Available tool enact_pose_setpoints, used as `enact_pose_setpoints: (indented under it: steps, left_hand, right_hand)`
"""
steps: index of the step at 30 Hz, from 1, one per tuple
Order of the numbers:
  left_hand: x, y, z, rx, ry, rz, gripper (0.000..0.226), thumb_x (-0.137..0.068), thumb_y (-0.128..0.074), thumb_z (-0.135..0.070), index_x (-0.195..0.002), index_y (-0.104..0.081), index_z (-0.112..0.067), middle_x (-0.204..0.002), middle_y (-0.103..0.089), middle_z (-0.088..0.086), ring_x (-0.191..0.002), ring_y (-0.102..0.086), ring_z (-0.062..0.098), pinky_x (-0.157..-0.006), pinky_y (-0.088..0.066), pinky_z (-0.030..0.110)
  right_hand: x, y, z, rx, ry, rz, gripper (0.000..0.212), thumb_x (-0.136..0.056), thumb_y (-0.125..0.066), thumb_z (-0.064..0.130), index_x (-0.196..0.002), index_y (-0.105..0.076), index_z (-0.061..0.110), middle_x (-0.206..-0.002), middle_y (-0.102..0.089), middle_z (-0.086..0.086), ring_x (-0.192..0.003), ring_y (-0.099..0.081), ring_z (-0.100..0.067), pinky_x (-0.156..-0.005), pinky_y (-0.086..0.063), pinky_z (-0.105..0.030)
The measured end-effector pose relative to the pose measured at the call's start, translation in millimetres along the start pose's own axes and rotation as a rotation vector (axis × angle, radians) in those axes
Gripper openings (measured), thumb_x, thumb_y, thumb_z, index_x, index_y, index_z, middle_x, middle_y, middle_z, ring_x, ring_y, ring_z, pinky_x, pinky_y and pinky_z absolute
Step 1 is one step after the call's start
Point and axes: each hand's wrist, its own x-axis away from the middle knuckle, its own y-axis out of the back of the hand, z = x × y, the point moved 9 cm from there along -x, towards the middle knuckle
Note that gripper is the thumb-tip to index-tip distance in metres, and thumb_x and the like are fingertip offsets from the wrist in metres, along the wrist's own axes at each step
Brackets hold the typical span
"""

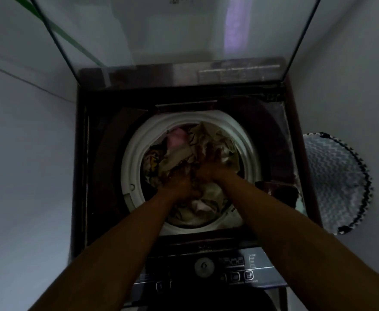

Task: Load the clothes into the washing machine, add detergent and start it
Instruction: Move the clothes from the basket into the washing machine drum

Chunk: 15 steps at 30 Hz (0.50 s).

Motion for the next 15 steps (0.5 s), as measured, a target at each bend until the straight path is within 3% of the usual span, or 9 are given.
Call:
enact_pose_setpoints:
  steps: [2, 3, 5, 6, 10, 15]
  left_hand:
    - [-5.6, 1.9, -1.2, 0.006, 0.001, 0.018, 0.1, -0.084, -0.071, -0.044, -0.155, -0.004, -0.021, -0.163, -0.005, 0.006, -0.15, -0.007, 0.024, -0.12, -0.005, 0.033]
    - [-9.0, 3.5, -2.4, 0.006, 0.001, 0.021, 0.099, -0.085, -0.07, -0.045, -0.155, -0.005, -0.021, -0.163, -0.005, 0.006, -0.15, -0.007, 0.024, -0.12, -0.005, 0.033]
    - [-17.4, 7.0, -5.2, -0.003, 0.005, 0.024, 0.098, -0.084, -0.068, -0.05, -0.155, -0.007, -0.022, -0.163, -0.007, 0.006, -0.15, -0.009, 0.025, -0.122, -0.007, 0.036]
    - [-21.7, 7.5, -7.2, 0.002, 0.013, 0.022, 0.1, -0.083, -0.068, -0.054, -0.155, -0.007, -0.023, -0.163, -0.008, 0.005, -0.15, -0.01, 0.025, -0.122, -0.009, 0.038]
    - [-36.3, 3.2, -16.4, 0.053, 0.11, 0.047, 0.101, -0.084, -0.064, -0.056, -0.156, -0.002, -0.023, -0.163, -0.003, 0.006, -0.15, -0.007, 0.025, -0.12, -0.008, 0.035]
    - [-34.9, -6.7, -44.5, 0.045, 0.071, 0.113, 0.081, -0.096, -0.052, -0.046, -0.155, -0.001, -0.021, -0.163, -0.002, 0.007, -0.15, -0.004, 0.026, -0.12, -0.004, 0.033]
  right_hand:
    - [-3.4, 3.3, -1.9, -0.076, 0.008, -0.01, 0.077, -0.1, -0.036, 0.049, -0.154, 0.009, 0.017, -0.161, 0.011, -0.018, -0.148, 0.009, -0.038, -0.12, 0.0, -0.052]
    - [-5.8, 4.6, -4.0, -0.144, 0.008, -0.006, 0.071, -0.101, -0.04, 0.042, -0.154, -0.008, 0.008, -0.16, -0.008, -0.021, -0.148, -0.009, -0.038, -0.121, -0.012, -0.048]
    - [-16.5, 4.8, -13.9, -0.249, -0.019, 0.004, 0.051, -0.1, -0.047, 0.028, -0.141, -0.041, -0.001, -0.146, -0.042, -0.022, -0.135, -0.04, -0.035, -0.111, -0.034, -0.041]
    - [-21.0, 7.2, -16.0, -0.266, -0.01, -0.008, 0.047, -0.099, -0.047, 0.025, -0.138, -0.045, -0.001, -0.142, -0.046, -0.022, -0.131, -0.044, -0.035, -0.108, -0.036, -0.04]
    - [-42.2, 15.6, -21.1, -0.303, -0.023, -0.043, 0.075, -0.097, -0.046, 0.049, -0.154, -0.014, 0.014, -0.157, -0.023, -0.017, -0.141, -0.028, -0.034, -0.115, -0.026, -0.042]
    - [-46.9, 25.0, -38.0, -0.286, -0.091, -0.153, 0.084, -0.093, -0.046, 0.059, -0.155, -0.005, 0.02, -0.158, -0.021, -0.014, -0.141, -0.028, -0.033, -0.113, -0.026, -0.041]
